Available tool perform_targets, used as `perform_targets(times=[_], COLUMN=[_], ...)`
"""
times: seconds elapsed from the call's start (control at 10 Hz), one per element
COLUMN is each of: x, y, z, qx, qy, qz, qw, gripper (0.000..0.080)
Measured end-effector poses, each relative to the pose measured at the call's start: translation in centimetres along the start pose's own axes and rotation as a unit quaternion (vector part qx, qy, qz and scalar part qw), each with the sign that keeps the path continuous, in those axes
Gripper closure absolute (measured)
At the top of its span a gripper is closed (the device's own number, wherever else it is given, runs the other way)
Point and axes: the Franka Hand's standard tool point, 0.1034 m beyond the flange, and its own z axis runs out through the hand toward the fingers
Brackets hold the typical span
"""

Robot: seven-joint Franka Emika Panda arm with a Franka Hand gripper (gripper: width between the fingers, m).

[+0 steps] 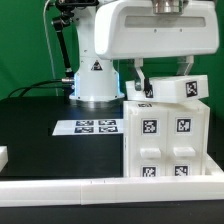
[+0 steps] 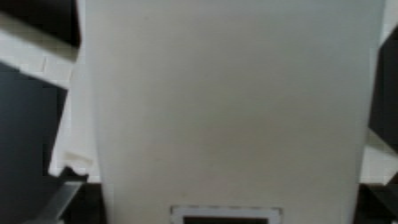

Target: Assemble cabinet

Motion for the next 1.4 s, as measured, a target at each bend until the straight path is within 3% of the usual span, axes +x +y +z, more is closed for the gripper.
perform_targets(times=[0.2,0.4,0.6,0.8,1.3,1.4], x=[0.0,0.2,0.3,0.5,0.5,0.5], y=[-0.4,-1.5,-1.4,-1.4,-1.5,-1.5], z=[0.0,0.0,0.1,0.1,0.1,0.1], qx=[0.0,0.001,0.001,0.001,0.002,0.004], qy=[0.0,-0.002,-0.003,-0.001,-0.002,-0.002], qz=[0.114,0.252,0.351,0.382,0.517,0.56], qw=[0.993,0.968,0.936,0.924,0.856,0.829], gripper=[0.0239,0.0239,0.0239,0.0239,0.0239,0.0239])
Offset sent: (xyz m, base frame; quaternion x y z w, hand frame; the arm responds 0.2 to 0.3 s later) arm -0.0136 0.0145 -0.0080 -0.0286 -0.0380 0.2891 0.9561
